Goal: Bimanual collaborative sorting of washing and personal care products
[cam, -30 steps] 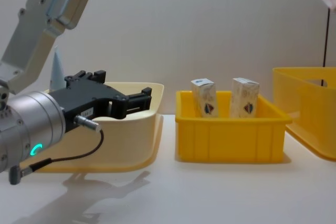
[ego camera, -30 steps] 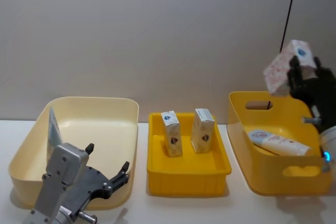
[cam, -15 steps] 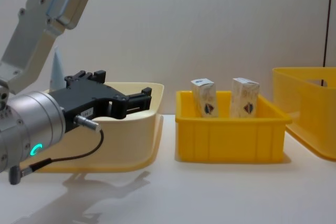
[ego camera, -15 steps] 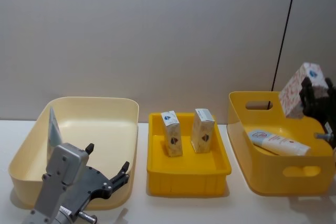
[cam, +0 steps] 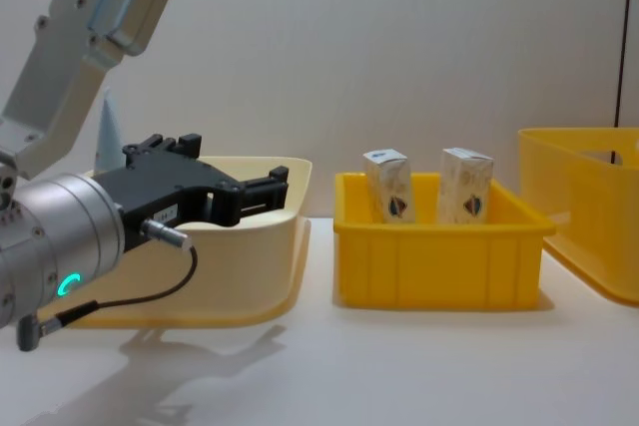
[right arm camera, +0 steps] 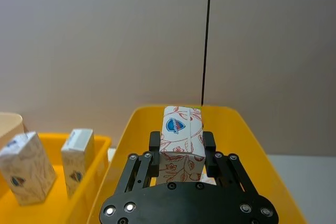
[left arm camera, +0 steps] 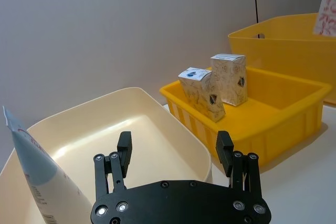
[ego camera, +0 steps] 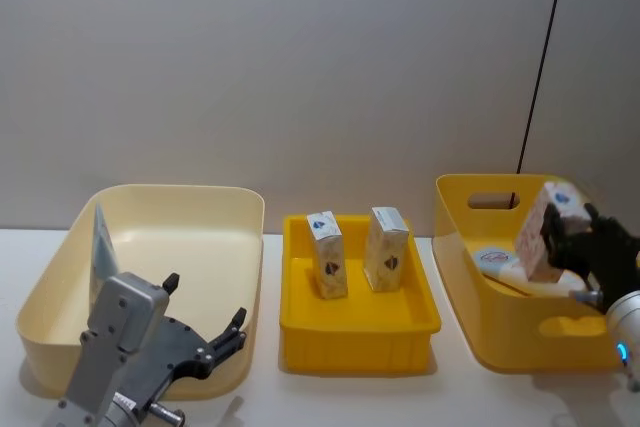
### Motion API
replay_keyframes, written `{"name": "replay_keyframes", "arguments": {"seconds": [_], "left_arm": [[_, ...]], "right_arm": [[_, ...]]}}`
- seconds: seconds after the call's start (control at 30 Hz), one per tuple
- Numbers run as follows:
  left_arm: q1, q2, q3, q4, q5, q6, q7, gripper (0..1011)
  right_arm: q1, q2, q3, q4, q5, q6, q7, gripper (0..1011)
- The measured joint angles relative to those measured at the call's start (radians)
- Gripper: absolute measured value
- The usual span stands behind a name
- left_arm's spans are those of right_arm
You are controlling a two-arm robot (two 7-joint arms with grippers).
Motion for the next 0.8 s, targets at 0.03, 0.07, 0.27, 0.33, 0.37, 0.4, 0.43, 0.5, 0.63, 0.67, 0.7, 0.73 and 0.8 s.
{"name": "replay_keyframes", "arguments": {"seconds": [0.03, 0.07, 0.27, 0.33, 0.37, 0.4, 0.43, 0.5, 0.63, 0.67, 0.7, 0.73, 0.8], "left_arm": [[0.0, 0.0, 0.0, 0.0, 0.0, 0.0, 0.0, 1000], [0.0, 0.0, 0.0, 0.0, 0.0, 0.0, 0.0, 1000], [0.0, 0.0, 0.0, 0.0, 0.0, 0.0, 0.0, 1000], [0.0, 0.0, 0.0, 0.0, 0.0, 0.0, 0.0, 1000], [0.0, 0.0, 0.0, 0.0, 0.0, 0.0, 0.0, 999], [0.0, 0.0, 0.0, 0.0, 0.0, 0.0, 0.0, 1000], [0.0, 0.0, 0.0, 0.0, 0.0, 0.0, 0.0, 1000], [0.0, 0.0, 0.0, 0.0, 0.0, 0.0, 0.0, 1000], [0.0, 0.0, 0.0, 0.0, 0.0, 0.0, 0.0, 1000], [0.0, 0.0, 0.0, 0.0, 0.0, 0.0, 0.0, 1000], [0.0, 0.0, 0.0, 0.0, 0.0, 0.0, 0.0, 1000], [0.0, 0.0, 0.0, 0.0, 0.0, 0.0, 0.0, 1000], [0.0, 0.0, 0.0, 0.0, 0.0, 0.0, 0.0, 1000]], "right_arm": [[0.002, -0.001, -0.003, 0.005, -0.005, 0.009, -0.003, 459], [0.005, -0.002, -0.009, 0.015, -0.013, 0.022, -0.008, 459], [0.017, -0.011, -0.03, 0.052, -0.043, 0.055, -0.027, 459], [0.02, -0.013, -0.033, 0.059, -0.049, 0.061, -0.03, 459], [0.022, -0.015, -0.036, 0.065, -0.054, 0.065, -0.033, 459], [0.023, -0.015, -0.038, 0.068, -0.057, 0.067, -0.035, 459], [0.024, -0.016, -0.039, 0.07, -0.059, 0.069, -0.036, 472], [0.026, -0.018, -0.043, 0.077, -0.065, 0.074, -0.04, 517], [0.029, -0.021, -0.047, 0.085, -0.071, 0.082, -0.045, 631], [0.03, -0.021, -0.048, 0.087, -0.073, 0.083, -0.045, 652], [0.03, -0.022, -0.05, 0.09, -0.075, 0.085, -0.046, 693], [0.031, -0.022, -0.05, 0.091, -0.077, 0.086, -0.047, 730], [0.031, -0.023, -0.052, 0.094, -0.078, 0.088, -0.048, 767]]}}
